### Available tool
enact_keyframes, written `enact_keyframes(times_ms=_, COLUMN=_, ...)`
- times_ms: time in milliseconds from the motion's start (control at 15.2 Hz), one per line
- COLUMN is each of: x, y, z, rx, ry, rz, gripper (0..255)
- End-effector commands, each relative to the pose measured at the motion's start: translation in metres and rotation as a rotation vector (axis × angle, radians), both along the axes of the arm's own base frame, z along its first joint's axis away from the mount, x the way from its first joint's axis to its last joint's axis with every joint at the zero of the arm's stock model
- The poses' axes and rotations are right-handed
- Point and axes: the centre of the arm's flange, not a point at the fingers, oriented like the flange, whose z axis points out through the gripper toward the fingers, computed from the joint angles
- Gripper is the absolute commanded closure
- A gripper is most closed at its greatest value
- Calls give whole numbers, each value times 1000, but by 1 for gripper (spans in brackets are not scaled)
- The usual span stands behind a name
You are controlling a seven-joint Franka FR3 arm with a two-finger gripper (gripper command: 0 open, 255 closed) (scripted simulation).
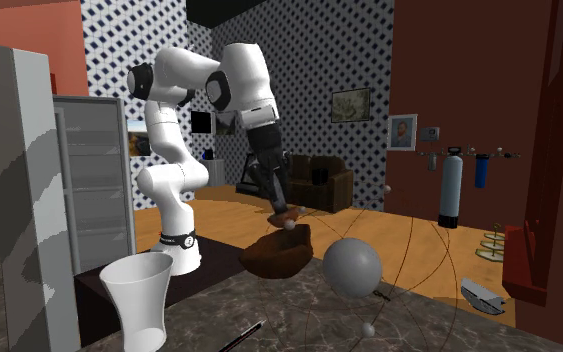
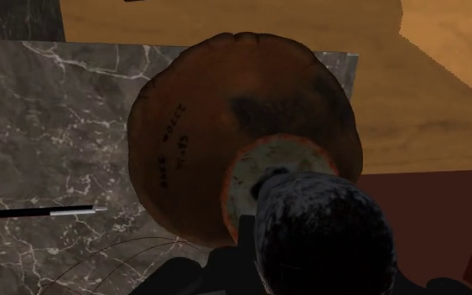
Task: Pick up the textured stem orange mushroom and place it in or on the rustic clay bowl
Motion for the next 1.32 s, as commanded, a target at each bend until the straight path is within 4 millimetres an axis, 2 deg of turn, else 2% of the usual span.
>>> enact_keyframes(times_ms=0, x=-1, y=0, z=-11, rx=0, ry=-1, rz=0, gripper=255)
enact_keyframes(times_ms=462, x=-1, y=0, z=-48, rx=0, ry=-1, rz=0, gripper=255)
enact_keyframes(times_ms=528, x=-1, y=0, z=-58, rx=0, ry=-1, rz=0, gripper=255)
enact_keyframes(times_ms=1056, x=-1, y=0, z=-58, rx=0, ry=-1, rz=0, gripper=255)
enact_keyframes(times_ms=1122, x=-1, y=0, z=-58, rx=0, ry=-1, rz=0, gripper=0)
enact_keyframes(times_ms=1254, x=-1, y=0, z=-58, rx=0, ry=-1, rz=0, gripper=0)
